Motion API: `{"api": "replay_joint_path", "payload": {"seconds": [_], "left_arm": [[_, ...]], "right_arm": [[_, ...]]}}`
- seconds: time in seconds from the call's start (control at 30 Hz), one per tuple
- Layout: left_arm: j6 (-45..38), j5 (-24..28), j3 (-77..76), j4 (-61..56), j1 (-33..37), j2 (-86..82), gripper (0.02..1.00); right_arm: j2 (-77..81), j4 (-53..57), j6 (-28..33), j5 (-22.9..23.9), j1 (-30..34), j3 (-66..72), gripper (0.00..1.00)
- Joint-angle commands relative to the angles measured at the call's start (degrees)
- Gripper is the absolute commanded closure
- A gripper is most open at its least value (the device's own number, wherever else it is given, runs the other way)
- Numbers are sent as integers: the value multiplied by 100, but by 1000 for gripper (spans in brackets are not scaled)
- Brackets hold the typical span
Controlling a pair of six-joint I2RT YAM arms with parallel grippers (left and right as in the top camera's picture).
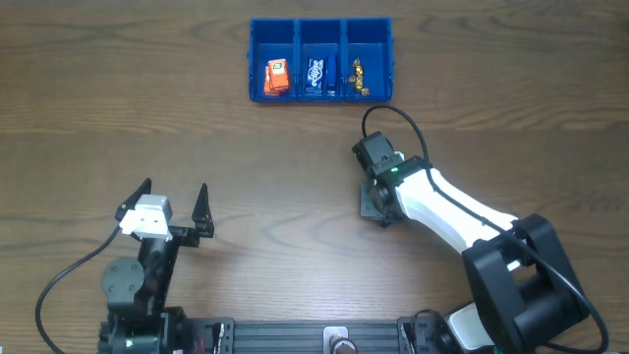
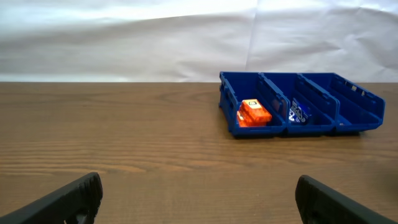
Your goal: Sort Candies Into Trays
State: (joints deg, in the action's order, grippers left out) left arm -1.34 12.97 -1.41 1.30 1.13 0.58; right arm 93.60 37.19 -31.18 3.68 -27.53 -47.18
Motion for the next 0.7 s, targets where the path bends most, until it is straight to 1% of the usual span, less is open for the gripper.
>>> {"api": "replay_joint_path", "payload": {"seconds": [0.03, 0.13, 0.2, 0.3, 0.33, 0.43, 0.5, 0.6, 0.7], "left_arm": [[-17, 57, 114, 188, 35, -33, 20], [-17, 57, 114, 188, 35, -33, 20], [-17, 59, 114, 188, 35, -33, 23], [-17, 57, 114, 188, 35, -33, 20], [-17, 57, 114, 188, 35, -33, 20], [-17, 57, 114, 188, 35, -33, 20], [-17, 57, 114, 188, 35, -33, 20], [-17, 57, 114, 188, 35, -33, 20], [-17, 59, 114, 188, 35, -33, 20]], "right_arm": [[-151, 59, -11, 2, -48, -118, 829], [-470, 457, 28, 63, -48, -588, 833], [-651, 782, 173, 160, -48, -1126, 833], [-625, 1346, 448, 514, 2, -2411, 833], [-529, 1464, 560, 562, 90, -2815, 833], [-4, 1683, 914, 581, 356, -4011, 833], [468, 1746, 953, 693, 525, -4756, 833], [1309, 1762, 1202, 704, 750, -5818, 833], [1976, 1749, 1309, 752, 892, -6524, 833]]}}
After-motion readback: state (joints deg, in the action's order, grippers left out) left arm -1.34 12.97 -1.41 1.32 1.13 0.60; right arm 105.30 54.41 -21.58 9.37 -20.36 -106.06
